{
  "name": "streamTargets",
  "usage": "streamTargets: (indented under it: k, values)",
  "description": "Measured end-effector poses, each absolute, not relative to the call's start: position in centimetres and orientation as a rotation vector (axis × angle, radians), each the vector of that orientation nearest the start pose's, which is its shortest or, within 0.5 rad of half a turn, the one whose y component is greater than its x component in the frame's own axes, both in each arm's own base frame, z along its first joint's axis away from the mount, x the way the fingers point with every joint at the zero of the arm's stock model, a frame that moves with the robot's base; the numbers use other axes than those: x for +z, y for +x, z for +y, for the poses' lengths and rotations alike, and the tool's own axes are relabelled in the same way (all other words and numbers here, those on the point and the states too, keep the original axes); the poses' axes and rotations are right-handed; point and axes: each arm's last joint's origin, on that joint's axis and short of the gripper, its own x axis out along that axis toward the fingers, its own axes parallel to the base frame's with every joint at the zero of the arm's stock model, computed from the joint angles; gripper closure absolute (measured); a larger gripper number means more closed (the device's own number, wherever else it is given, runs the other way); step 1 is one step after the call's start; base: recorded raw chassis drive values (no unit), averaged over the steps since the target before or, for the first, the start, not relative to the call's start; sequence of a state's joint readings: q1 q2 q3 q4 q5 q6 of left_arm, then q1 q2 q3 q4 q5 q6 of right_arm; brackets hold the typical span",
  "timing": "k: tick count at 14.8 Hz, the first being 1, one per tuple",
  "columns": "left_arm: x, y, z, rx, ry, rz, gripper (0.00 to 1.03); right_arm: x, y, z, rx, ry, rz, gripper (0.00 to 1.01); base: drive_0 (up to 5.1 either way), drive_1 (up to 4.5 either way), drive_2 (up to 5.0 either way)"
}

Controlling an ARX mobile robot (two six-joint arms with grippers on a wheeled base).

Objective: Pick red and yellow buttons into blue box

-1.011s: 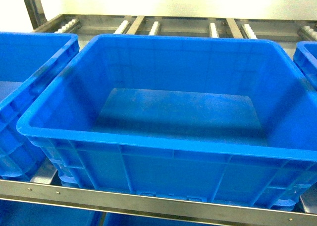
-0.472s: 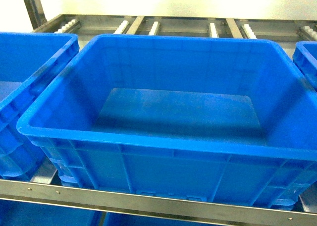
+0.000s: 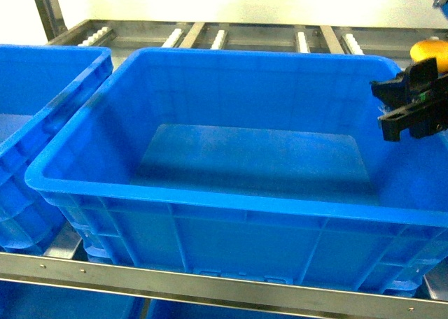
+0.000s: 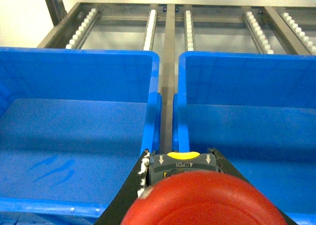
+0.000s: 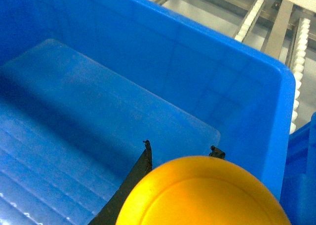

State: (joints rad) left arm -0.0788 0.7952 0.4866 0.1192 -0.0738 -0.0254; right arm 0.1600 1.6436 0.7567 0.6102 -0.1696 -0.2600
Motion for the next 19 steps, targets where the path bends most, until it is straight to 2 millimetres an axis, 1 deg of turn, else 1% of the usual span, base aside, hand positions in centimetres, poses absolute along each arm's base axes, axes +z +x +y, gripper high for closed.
streamTargets:
  k: [1,2,3,4,7,10,11,16,17,18,19]
  values:
    - [25.7,18.1,-1.2,-0.003,-0.011,0.189,0.76,17.9,33.4,5.7,0.361,-0.272,0.267,0.74,0.0,0.00,0.0]
    - [25.7,18.1,-1.2,-0.003,-0.011,0.189,0.76,17.5,33.6,5.7,0.374,-0.279,0.277,0.74,0.0,0.00,0.0]
    - [25.7,18.1,-1.2,-0.003,-0.011,0.189,0.76,17.8,33.7,6.2,0.401,-0.280,0.257,0.74,0.0,0.00,0.0]
    - [25.7,18.1,-1.2,-0.003,-0.011,0.189,0.76,18.3,34.0,7.7,0.463,-0.291,0.231,0.74,0.0,0.00,0.0]
    - [25.7,18.1,-1.2,-0.003,-0.011,0.188,0.76,17.9,33.7,8.4,0.571,-0.224,0.286,0.74,0.0,0.00,0.0]
    - [25.7,18.1,-1.2,-0.003,-0.011,0.189,0.76,18.1,33.4,8.7,0.668,-0.182,0.287,0.74,0.0,0.00,0.0]
    - [25.7,18.1,-1.2,-0.002,-0.011,0.189,0.76,18.3,33.3,8.7,0.674,-0.180,0.279,0.74,0.0,0.00,0.0]
    - [25.7,18.1,-1.2,-0.003,-0.011,0.188,0.76,18.4,33.4,8.5,0.669,-0.179,0.275,0.19,0.0,0.00,0.0]
    - [25.7,18.1,-1.2,-0.003,-0.011,0.188,0.76,18.4,33.4,8.5,0.669,-0.179,0.275,0.06,0.0,0.00,0.0]
    - [25.7,18.1,-1.2,-0.003,-0.011,0.188,0.76,18.4,33.4,8.5,0.669,-0.178,0.275,0.01,0.0,0.00,0.0]
    - [25.7,18.1,-1.2,-0.003,-0.011,0.188,0.76,18.4,33.4,8.5,0.669,-0.178,0.275,0.04,0.0,0.00,0.0]
